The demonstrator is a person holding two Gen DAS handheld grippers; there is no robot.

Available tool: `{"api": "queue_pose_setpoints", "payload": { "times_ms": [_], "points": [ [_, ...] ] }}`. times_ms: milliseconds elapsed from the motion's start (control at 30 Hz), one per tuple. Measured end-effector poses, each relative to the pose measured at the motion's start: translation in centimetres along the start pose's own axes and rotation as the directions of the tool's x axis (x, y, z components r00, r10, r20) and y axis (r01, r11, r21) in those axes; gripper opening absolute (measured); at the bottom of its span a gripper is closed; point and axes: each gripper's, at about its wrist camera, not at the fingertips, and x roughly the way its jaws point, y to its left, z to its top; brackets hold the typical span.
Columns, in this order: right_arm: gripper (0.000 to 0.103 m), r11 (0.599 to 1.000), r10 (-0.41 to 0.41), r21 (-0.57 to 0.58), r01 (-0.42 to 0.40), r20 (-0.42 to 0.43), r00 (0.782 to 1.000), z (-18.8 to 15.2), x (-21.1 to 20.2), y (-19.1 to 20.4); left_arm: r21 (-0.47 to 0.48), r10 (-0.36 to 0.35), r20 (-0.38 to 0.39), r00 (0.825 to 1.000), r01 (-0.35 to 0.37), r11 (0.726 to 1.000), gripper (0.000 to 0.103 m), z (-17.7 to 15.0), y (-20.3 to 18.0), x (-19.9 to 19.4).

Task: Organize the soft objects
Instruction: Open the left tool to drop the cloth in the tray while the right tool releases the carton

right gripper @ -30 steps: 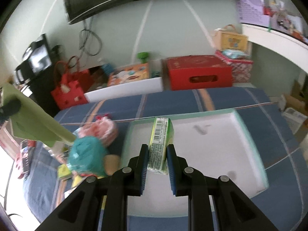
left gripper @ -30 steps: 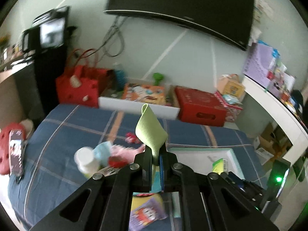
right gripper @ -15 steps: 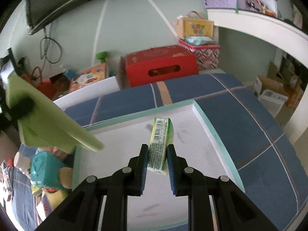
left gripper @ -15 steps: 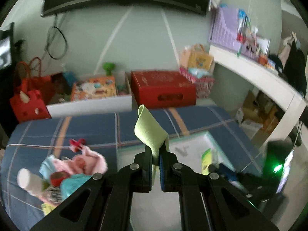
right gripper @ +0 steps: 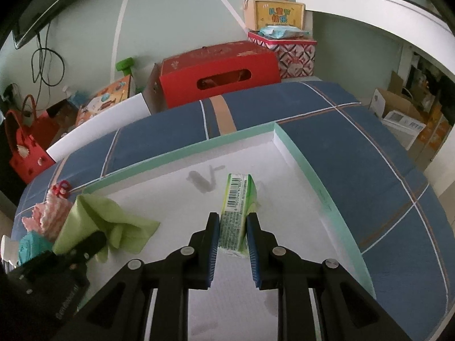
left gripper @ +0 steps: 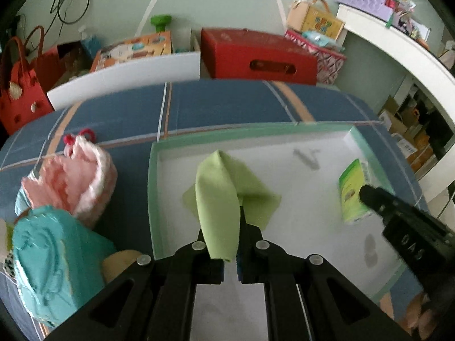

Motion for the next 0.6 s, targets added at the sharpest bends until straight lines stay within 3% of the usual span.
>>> {"api": "queue_pose_setpoints", "payload": {
  "times_ms": [167,400,533,600],
  "points": [
    [0.021,0.999,-0.025,-0.042,0.025,0.0,1.0,0.0,-0.1,0.9,-0.004,0.013,-0.052,0.999,-0.014,1.0,0.006,-0.9,0.3,1.4],
    [0.024,0.999,-0.034,-0.029,0.033,-0.011,0.999,0.1,-0.4,0.6,-0.001,0.04,-0.058,0.997,-0.04,0.999,0.008,-0.7,0.2,1.0],
    [0.025,0.998,-0.05,-0.031,0.049,-0.013,0.999,0.2,-0.9,0.4,-0.025,0.04,-0.081,0.996,-0.042,0.999,0.038,-0.5,0.5,0.6],
    [0.026,0.998,-0.049,-0.029,0.049,-0.007,0.999,0.2,-1.3,0.3,-0.03,0.035,-0.076,0.997,-0.037,0.999,0.04,-0.5,0.5,0.1]
  ]
}}
